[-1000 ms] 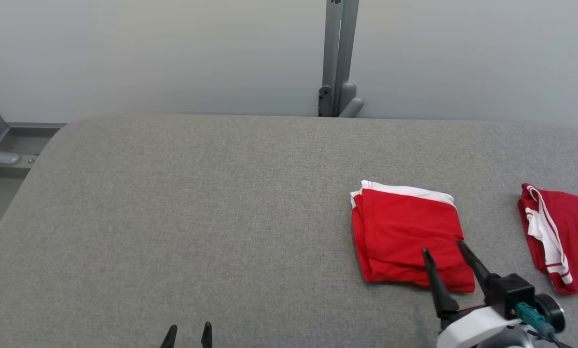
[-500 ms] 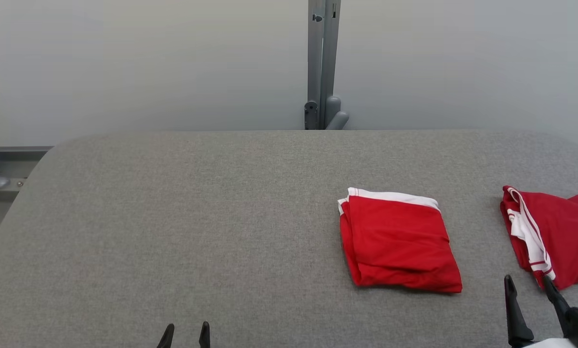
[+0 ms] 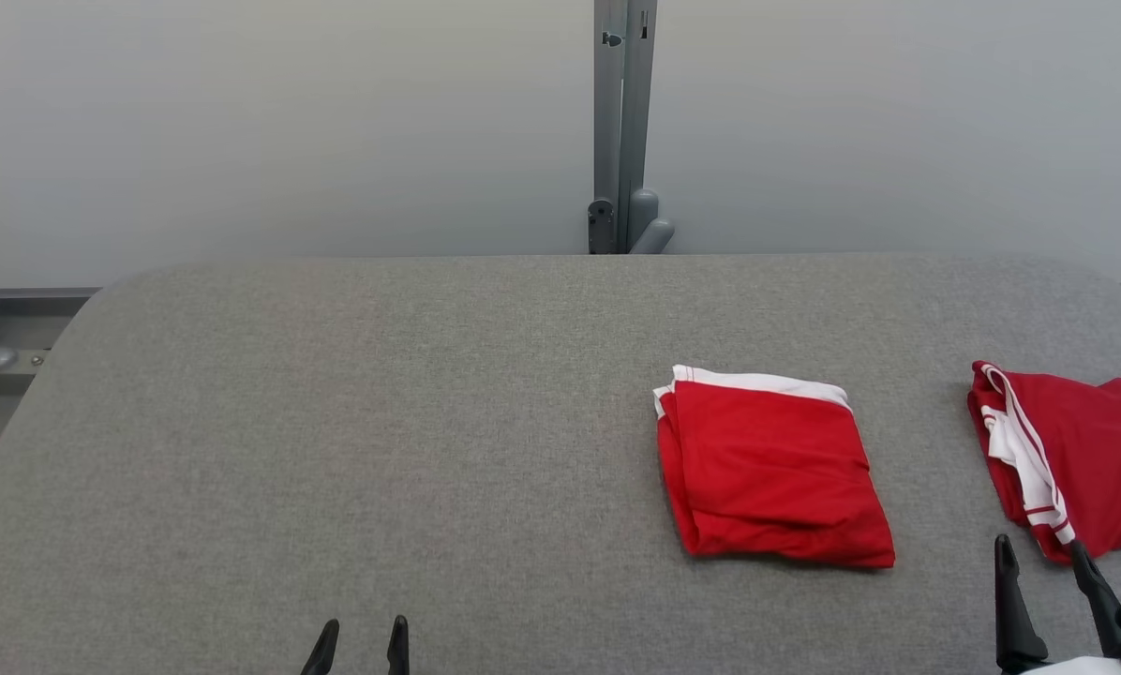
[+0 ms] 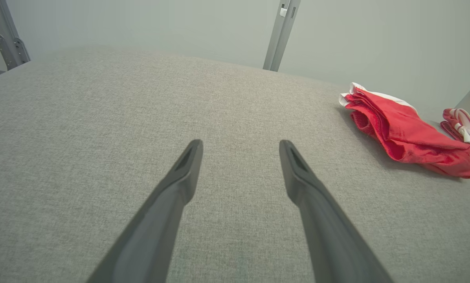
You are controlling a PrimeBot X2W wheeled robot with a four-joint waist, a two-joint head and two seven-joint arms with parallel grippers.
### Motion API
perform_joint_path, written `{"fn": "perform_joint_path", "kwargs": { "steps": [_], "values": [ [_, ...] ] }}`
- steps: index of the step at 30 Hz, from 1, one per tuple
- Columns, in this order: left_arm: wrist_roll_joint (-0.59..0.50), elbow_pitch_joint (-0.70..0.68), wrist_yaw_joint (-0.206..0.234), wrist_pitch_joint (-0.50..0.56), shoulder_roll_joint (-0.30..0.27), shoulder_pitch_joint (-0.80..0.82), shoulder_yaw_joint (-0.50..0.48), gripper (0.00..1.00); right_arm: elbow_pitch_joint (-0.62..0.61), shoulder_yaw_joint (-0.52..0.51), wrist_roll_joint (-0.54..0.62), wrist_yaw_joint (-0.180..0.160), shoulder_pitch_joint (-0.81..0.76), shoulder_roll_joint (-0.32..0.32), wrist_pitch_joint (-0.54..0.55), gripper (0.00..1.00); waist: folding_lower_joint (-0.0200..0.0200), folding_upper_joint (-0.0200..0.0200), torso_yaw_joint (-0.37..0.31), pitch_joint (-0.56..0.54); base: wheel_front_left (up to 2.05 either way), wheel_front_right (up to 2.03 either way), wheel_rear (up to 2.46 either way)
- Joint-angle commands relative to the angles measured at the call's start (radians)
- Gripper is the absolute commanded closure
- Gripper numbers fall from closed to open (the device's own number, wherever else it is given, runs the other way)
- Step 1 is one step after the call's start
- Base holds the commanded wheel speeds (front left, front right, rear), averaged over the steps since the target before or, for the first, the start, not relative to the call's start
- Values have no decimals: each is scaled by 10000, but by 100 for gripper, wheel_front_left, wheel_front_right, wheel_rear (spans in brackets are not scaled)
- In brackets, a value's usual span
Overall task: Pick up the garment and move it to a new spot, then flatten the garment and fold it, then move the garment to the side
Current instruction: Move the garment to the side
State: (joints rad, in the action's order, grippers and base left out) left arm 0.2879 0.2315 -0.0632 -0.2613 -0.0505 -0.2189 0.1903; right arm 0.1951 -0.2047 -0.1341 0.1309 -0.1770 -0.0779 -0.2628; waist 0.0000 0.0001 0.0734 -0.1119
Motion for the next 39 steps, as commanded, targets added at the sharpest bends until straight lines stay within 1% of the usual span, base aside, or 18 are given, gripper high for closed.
{"fn": "perform_joint_path", "kwargs": {
  "steps": [1, 4, 6, 7, 9, 11, 13, 16, 19, 22, 28, 34, 37, 38, 39],
  "values": [
    [-77, -105, -31, -46, -13, -46, -29, 0, 112, -2, -295, -5, 231, 41, -22, 0, 0, -1, 39, 40, 0, 0, 0],
    [-76, -228, -33, -46, -13, 38, -2, 0, 536, 243, -882, -4, 751, -6, 39, 0, 0, -1, 108, 138, 0, 0, 0],
    [-92, -299, -64, -46, -13, 123, 8, 0, 800, 703, -1370, -1, 1247, -239, 766, 0, 0, -1, 153, 260, 0, 0, 0],
    [-92, -299, -64, -46, -13, 123, 8, 0, 800, 703, -1370, -1, 1247, -239, 766, 0, 0, -1, 153, 260, 0, 0, 0],
    [-129, -376, -89, -44, -13, 199, 5, 0, 928, 835, -1910, -8, 1914, -399, 1546, 0, 0, -1, 188, 436, 0, 0, 0],
    [-164, -395, -136, -44, -13, 265, 17, 0, 1143, 1038, -2180, -5, 2498, -546, 2515, 0, 0, -1, 241, 619, 0, 0, 0],
    [-195, -383, -192, -43, -13, 303, 5, 0, 1433, 914, -2420, -5, 3190, -525, 3408, 0, 0, -1, 297, 807, 0, 0, 0],
    [-242, -345, -275, -39, -13, 392, -22, 0, 2024, 778, -2395, -4, 4062, -453, 4659, 0, 0, -1, 414, 1170, 0, 0, 0],
    [-254, -333, -381, -39, -13, 641, -2, 0, 2726, 607, -2127, -4, 4806, -359, 5398, 0, 0, -1, 582, 1609, 0, 0, 0],
    [-224, -239, -452, -39, -13, 831, 31, 0, 3478, 336, -1787, -4, 5329, -272, 5589, 0, 0, -1, 796, 1897, 0, 0, 0],
    [-110, -184, -520, -39, -15, 1200, -31, 0, 4720, -237, -1248, -4, 6040, -165, 5449, 0, 0, -1, 1096, 2271, 0, 0, 0],
    [-151, -164, -582, -39, -15, 1356, -98, 0, 5840, -596, -1151, -4, 6470, -114, 5355, 0, 0, -1, 1167, 2439, 0, 0, 0],
    [-176, -153, -589, -39, -14, 1387, -110, 0, 6271, -597, -1182, -4, 6590, -62, 5250, 0, 0, -1, 1145, 2474, 0, 0, 0],
    [-176, -160, -591, -39, -14, 1400, -121, 0, 6347, -544, -1197, -4, 6635, -58, 5159, 61, 0, -1, 1123, 2482, 0, 0, 0],
    [-172, -169, -585, -39, -14, 1394, -139, 0, 6389, -480, -1228, -4, 6680, -59, 5054, 100, 0, -1, 1080, 2479, 0, 0, 0]
  ]
}}
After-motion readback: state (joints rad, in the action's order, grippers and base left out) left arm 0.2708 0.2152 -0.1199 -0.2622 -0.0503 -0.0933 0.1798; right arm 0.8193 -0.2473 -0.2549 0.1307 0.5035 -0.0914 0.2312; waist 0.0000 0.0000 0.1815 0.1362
